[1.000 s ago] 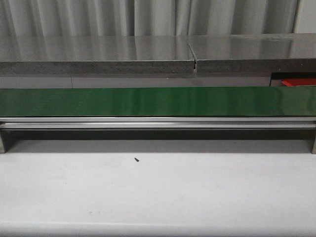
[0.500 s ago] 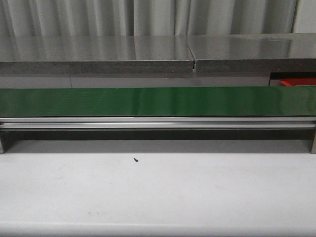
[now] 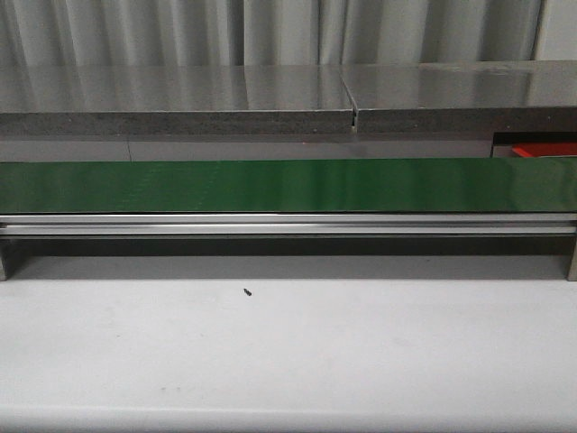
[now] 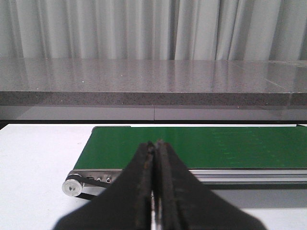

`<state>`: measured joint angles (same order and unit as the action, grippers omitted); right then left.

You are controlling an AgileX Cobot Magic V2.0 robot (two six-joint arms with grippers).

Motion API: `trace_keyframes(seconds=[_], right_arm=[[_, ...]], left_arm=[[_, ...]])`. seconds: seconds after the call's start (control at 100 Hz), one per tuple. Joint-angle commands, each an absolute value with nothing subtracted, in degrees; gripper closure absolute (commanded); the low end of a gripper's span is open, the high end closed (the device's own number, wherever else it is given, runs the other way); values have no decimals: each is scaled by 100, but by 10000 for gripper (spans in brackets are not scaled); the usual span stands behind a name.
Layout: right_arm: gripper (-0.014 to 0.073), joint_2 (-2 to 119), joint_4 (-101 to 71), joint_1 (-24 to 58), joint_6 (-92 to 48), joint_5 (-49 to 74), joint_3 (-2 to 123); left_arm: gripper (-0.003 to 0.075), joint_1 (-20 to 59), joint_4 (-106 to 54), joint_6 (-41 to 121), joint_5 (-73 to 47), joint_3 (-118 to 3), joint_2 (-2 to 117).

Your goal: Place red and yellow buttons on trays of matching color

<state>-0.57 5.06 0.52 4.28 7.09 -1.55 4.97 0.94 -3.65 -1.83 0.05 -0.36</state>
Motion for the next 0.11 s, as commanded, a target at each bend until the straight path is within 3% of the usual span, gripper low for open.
trace_keyframes(seconds=[0.0, 0.1], right_arm=[[661, -159, 595, 45, 444, 251, -152], [661, -159, 595, 45, 444, 251, -152]], left_arm=[[739, 488, 100, -418, 301, 52, -229], [739, 488, 100, -418, 301, 52, -229]])
